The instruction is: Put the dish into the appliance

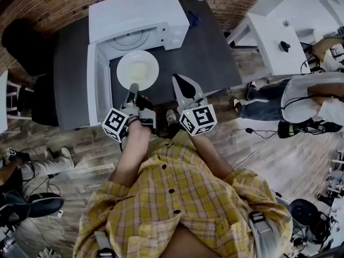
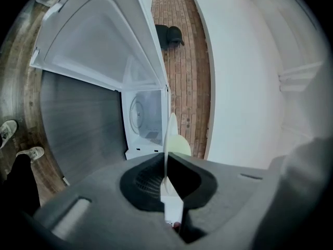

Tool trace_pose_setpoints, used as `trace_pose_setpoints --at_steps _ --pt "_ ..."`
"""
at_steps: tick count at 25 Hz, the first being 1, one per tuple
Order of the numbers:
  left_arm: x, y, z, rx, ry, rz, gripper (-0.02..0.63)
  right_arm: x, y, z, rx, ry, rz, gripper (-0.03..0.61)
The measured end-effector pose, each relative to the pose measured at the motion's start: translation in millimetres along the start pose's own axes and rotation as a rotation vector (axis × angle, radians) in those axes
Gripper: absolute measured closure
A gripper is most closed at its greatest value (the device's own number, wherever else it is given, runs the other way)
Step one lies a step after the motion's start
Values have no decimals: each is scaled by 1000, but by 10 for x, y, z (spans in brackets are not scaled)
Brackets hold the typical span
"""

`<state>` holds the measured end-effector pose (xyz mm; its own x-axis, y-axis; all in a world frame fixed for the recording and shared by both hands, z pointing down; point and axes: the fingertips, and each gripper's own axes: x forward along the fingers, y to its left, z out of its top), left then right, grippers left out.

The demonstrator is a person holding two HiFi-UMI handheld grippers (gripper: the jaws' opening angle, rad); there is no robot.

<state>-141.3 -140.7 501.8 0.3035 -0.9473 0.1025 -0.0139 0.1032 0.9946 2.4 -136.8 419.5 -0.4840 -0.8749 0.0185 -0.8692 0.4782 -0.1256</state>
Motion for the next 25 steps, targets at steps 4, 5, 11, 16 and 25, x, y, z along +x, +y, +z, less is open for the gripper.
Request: trace_pose_setpoints --at_steps 4,5,11,16,25 --pt "151 0 24 -24 -30 -13 606 95 -183 -8 6 1 -1 574" --pt "189 10 29 -22 -34 -10 606 125 -222 -3 6 2 2 574" --pt "452 75 53 -16 -65 4 606 349 -386 4 2 15 43 574" --pt "654 151 79 -13 -84 22 606 521 -534 -7 4 25 61 574" --pt "946 361 234 -28 -136 44 607 768 -588 -41 -1 43 119 574"
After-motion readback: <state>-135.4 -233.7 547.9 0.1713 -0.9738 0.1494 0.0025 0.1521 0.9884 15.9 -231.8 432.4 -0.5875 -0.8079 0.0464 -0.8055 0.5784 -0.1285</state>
